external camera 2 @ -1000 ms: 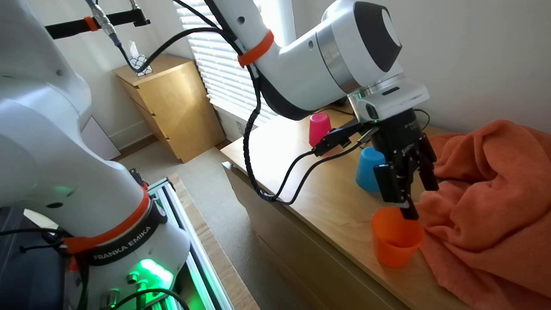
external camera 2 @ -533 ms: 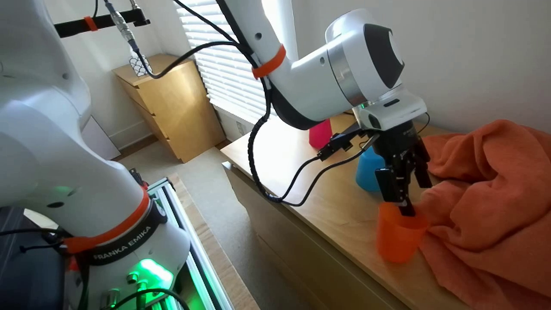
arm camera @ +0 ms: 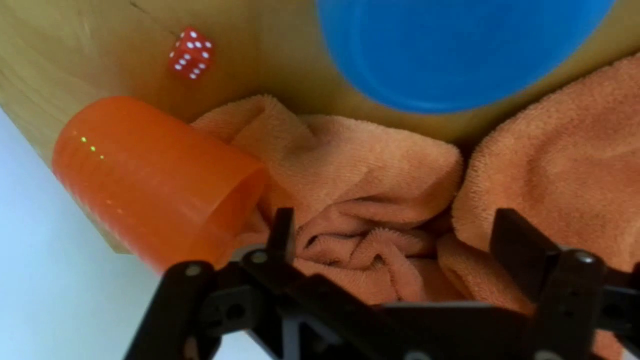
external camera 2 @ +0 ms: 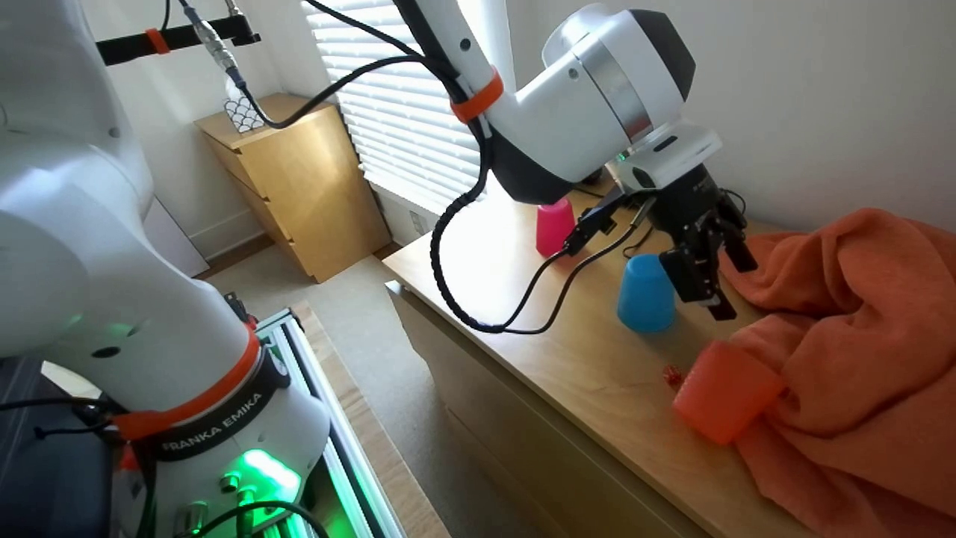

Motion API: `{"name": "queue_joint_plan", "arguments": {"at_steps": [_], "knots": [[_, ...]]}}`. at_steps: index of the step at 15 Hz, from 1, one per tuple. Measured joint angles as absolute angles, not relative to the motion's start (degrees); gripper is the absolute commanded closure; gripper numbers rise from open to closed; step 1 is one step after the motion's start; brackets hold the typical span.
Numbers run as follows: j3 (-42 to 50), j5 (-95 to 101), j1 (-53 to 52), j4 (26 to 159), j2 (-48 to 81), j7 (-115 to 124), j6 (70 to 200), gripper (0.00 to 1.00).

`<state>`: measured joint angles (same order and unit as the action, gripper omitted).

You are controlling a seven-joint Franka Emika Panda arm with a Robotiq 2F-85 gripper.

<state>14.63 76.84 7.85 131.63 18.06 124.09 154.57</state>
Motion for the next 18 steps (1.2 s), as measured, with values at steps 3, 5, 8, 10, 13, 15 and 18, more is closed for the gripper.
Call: {"name": "queue_joint_plan", "arguments": {"at_steps": [3, 5, 8, 10, 13, 15, 18], "knots": [[14.6, 76.9, 7.2, 131.1, 18.3, 126.5, 154.2, 0.00], [14.7, 75.9, 7.2, 131.1, 18.3, 128.0, 153.5, 0.00], [14.6, 68.4, 7.3, 131.3, 18.2, 128.5, 151.3, 0.00], [14.2, 62.7, 7.5, 131.6, 17.9, 128.6, 149.2, 0.00], [14.2, 55.6, 7.8, 132.8, 15.9, 129.5, 147.6, 0.00], [14.6, 52.3, 8.2, 134.2, 13.6, 130.9, 147.6, 0.00], [16.5, 59.3, 7.9, 135.9, 10.1, 137.8, 147.6, 0.00]]}}
